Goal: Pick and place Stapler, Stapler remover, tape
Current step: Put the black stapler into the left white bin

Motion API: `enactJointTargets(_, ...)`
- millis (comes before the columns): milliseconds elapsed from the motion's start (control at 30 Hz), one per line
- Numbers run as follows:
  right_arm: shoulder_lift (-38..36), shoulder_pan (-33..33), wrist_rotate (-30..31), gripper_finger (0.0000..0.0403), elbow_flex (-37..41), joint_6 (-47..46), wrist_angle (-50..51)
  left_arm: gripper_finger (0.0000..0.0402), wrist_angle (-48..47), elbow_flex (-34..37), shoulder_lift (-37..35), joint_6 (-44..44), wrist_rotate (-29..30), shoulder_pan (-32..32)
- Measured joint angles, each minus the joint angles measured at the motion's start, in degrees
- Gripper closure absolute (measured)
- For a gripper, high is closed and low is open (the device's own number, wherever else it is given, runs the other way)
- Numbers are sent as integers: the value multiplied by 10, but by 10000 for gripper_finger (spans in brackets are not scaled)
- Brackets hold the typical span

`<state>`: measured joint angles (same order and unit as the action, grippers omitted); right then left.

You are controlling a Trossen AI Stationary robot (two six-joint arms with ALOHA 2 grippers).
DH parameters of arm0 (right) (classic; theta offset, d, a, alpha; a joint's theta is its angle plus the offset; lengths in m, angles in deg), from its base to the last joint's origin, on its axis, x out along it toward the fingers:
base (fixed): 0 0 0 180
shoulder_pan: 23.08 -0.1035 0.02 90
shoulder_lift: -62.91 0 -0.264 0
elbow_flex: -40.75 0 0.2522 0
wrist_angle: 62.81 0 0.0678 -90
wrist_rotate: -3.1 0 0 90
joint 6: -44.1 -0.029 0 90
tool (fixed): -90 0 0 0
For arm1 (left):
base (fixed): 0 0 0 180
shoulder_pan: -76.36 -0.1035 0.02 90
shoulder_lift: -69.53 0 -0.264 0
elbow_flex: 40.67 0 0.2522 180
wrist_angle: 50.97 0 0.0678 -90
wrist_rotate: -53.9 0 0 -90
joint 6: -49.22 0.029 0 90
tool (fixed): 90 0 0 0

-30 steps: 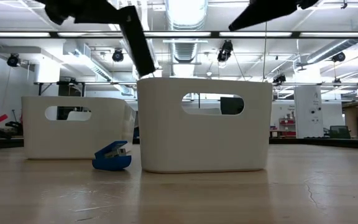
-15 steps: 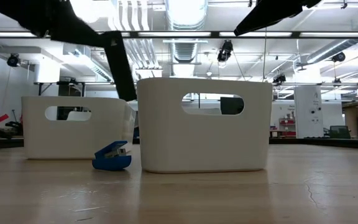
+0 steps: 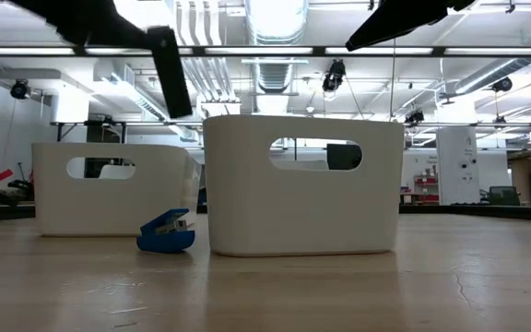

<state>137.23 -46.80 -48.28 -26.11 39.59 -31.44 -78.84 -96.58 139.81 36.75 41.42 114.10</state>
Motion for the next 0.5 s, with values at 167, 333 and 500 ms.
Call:
enactJointTargets(167,0,0,0,156,0,0,-1,374,-1,-23,-53,-1,-50,-10)
enactJointTargets(333,0,0,0,160,0,0,-3,370,-2,-26,-114,-4,-118,-37)
enactJointTargets(500,0,0,0,159,0,0,-3,373,-35,-26,-172,-65,-230,-82)
